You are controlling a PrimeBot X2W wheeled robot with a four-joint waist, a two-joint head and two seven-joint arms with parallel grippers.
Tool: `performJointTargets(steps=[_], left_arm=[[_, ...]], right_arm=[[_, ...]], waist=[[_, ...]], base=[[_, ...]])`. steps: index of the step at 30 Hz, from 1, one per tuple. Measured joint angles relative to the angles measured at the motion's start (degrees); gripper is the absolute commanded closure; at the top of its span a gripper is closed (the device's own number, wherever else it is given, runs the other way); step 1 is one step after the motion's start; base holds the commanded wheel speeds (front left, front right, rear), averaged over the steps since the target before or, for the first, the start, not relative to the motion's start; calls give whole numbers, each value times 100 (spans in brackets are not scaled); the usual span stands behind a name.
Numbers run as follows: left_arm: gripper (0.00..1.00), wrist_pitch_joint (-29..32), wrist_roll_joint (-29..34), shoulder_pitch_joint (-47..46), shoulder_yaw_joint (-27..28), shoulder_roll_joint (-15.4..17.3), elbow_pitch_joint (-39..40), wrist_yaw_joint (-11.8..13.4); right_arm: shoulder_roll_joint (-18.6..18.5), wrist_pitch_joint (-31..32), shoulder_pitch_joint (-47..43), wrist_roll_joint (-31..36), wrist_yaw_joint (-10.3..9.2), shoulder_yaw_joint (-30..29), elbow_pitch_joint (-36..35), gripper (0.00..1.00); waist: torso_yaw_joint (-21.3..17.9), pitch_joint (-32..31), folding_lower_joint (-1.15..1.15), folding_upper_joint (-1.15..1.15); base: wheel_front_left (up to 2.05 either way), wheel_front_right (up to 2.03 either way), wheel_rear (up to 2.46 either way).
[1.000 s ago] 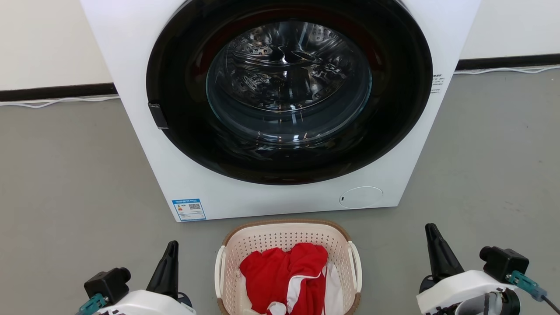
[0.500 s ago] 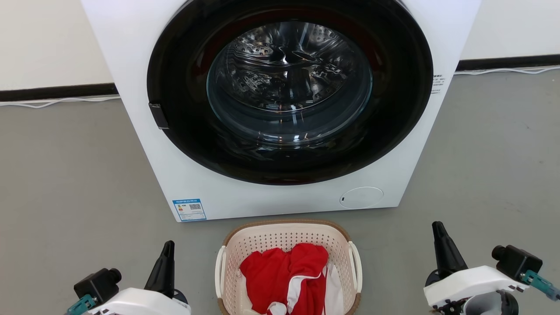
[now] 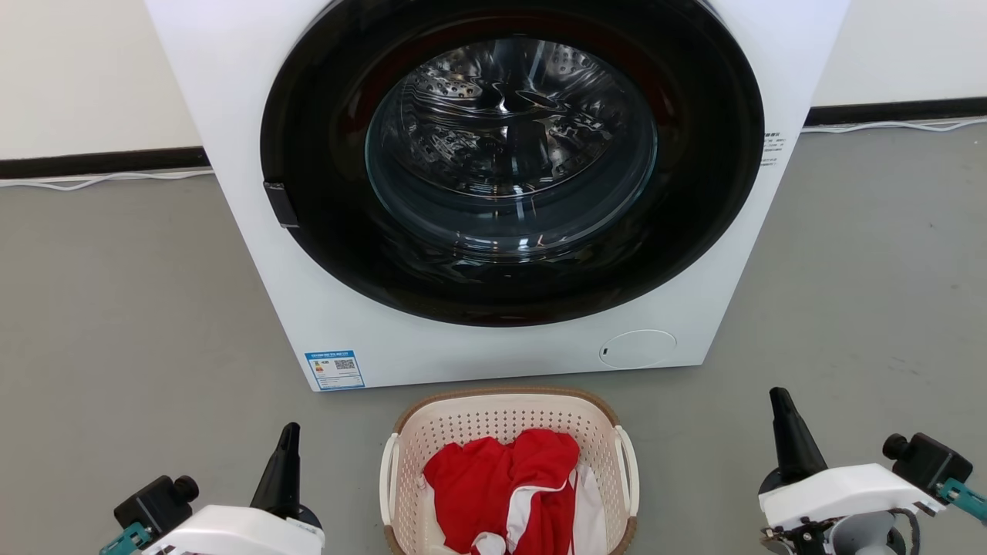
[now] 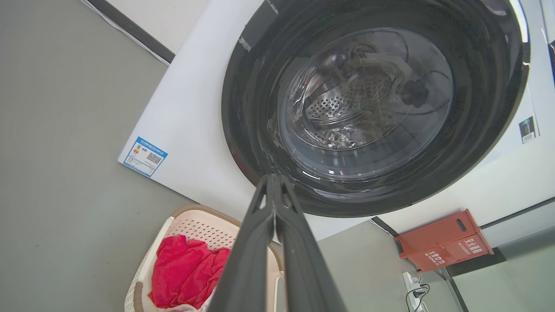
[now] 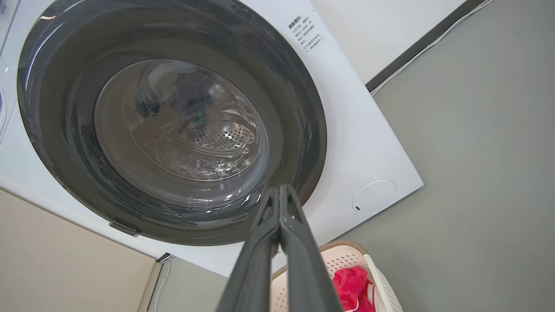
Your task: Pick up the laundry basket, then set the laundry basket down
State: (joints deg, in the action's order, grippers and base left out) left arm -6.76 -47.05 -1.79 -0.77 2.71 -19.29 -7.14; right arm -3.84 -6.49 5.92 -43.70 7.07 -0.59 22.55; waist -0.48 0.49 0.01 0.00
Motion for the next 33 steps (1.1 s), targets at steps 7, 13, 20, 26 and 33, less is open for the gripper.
performJointTargets(steps=[7, 13, 20, 26, 33], left_arm=[[100, 130, -381, -2, 53, -2, 32, 0], [100, 223, -726, -4, 85, -5, 55, 0], [100, 330, -1115, -8, 140, -13, 79, 0], [100, 449, -1457, -21, 183, -16, 101, 0], [100, 541, -1851, -33, 237, -21, 140, 0]], right_arm=[[12, 111, -1, -419, 0, -89, -52, 100], [31, 190, -1, -792, 0, -127, -125, 100], [37, 304, -2, -1211, 0, -176, -160, 100], [43, 416, -2, -1583, 0, -260, -208, 100], [58, 513, -3, -2001, 0, -307, -285, 100]], waist=[[4, -3, 0, 0], [8, -5, 0, 0], [12, -8, -1, 0], [16, -10, 0, 0], [20, -13, 0, 0]], base=[[0, 0, 0], [0, 0, 0], [0, 0, 0], [0, 0, 0], [0, 0, 0]])
